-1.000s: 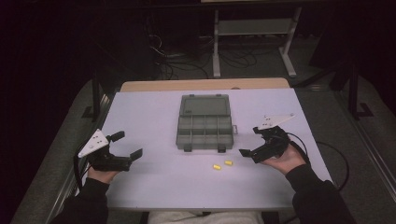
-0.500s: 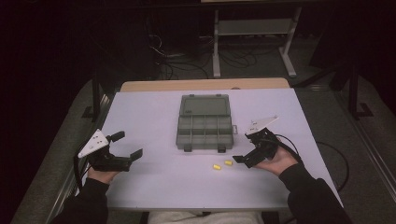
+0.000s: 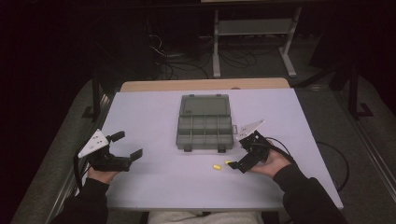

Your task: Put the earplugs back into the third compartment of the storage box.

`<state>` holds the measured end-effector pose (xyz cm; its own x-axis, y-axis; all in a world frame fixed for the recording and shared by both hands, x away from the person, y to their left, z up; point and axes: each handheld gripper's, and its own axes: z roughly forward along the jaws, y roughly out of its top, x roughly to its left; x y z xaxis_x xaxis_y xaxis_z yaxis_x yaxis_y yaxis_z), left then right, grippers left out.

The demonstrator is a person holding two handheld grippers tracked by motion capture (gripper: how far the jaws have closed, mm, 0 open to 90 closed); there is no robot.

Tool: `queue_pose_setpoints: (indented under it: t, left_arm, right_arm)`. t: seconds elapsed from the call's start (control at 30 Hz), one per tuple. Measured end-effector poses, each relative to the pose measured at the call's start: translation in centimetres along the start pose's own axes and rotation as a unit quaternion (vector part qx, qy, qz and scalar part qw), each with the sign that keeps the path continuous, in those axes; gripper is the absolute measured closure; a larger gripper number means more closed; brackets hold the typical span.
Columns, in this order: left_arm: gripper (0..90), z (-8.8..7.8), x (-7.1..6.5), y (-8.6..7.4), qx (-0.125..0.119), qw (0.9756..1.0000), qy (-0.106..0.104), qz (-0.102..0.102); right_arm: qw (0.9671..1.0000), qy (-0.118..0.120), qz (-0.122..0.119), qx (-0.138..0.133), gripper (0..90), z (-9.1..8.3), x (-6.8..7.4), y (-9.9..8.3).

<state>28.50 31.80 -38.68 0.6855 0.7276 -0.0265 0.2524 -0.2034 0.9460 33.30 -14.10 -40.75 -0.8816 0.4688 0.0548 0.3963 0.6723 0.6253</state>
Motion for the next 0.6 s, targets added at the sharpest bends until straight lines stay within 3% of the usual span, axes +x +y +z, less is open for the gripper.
queue_pose_setpoints:
  t: [0.33,0.5,0.6]
  left_arm:
    - [0.0,0.0,0.0,0.0,0.0,1.0,0.0,0.0]
    - [0.0,0.0,0.0,0.0,0.0,1.0,0.0,-0.001]
    - [0.0,0.0,0.0,0.0,0.001,1.0,-0.001,0.0]
  right_arm:
    - [0.9995,0.012,-0.02,0.023,5.7,1.2,0.6,0.3]
    - [0.9988,0.026,-0.023,0.034,14.1,2.1,0.7,0.4]
    - [0.9985,0.021,-0.027,0.042,18.2,2.4,0.8,0.5]
